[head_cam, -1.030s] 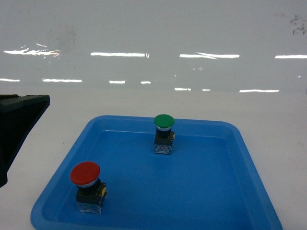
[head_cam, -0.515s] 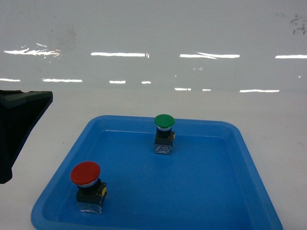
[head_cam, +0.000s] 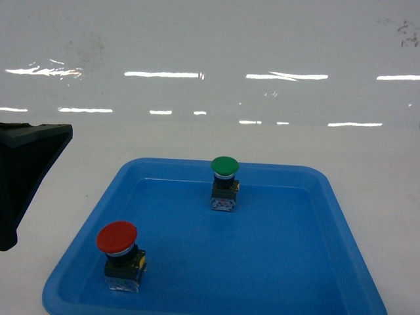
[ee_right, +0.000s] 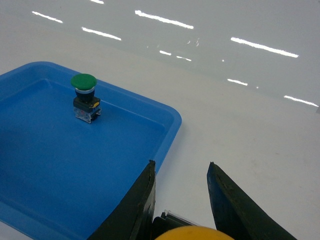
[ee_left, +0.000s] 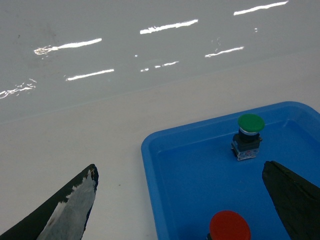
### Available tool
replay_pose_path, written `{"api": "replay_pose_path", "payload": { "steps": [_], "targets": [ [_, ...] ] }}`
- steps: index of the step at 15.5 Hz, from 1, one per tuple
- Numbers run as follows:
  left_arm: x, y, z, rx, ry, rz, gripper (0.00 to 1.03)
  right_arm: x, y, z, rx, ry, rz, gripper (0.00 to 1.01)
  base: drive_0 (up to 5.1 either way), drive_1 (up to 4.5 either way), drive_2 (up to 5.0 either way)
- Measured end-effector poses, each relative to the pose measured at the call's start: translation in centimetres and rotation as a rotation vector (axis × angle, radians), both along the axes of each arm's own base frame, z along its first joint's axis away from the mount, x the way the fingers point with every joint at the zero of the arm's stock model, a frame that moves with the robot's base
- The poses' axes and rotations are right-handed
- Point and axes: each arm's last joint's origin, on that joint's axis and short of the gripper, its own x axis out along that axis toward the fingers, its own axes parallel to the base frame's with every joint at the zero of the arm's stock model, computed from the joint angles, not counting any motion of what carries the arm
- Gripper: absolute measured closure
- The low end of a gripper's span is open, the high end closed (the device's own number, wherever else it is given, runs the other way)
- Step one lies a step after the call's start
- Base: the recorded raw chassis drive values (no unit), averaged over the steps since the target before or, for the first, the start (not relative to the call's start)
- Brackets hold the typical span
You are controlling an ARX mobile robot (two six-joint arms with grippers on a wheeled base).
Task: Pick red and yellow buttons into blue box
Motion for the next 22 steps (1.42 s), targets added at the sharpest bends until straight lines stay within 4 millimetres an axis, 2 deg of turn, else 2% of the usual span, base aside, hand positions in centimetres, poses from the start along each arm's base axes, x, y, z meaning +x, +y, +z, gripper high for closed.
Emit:
{"api": "replay_pose_path", "payload": {
  "steps": [5, 11, 14, 18, 22],
  "targets": [
    [0.3, -1.3, -1.6, 0.043, 0.126, -0.059, 0.05, 0.0, 0.0, 0.0, 0.000, 0.000, 0.000, 0.72, 0.0, 0.00, 0.0],
    [1.6, -2.7, -3.2, 0.097, 0.196, -0.085, 0.05, 0.0, 0.0, 0.0, 0.000, 0.000, 0.000, 0.72, 0.0, 0.00, 0.0],
    [2.9, -3.3, -5.0, 0.138, 0.293, -0.095, 0.05, 0.0, 0.0, 0.0, 0.000, 0.000, 0.000, 0.72, 0.0, 0.00, 0.0],
    [5.4, -4.6, -5.3, 0.166, 0.293, -0.115, 0.05, 0.0, 0.0, 0.0, 0.000, 0.000, 0.001, 0.72, 0.0, 0.00, 0.0],
    [6.0, -5.4, -7.0, 0.203, 0.355, -0.136, 0.05, 0.0, 0.0, 0.0, 0.000, 0.000, 0.001, 0.72, 0.0, 0.00, 0.0]
  ]
}}
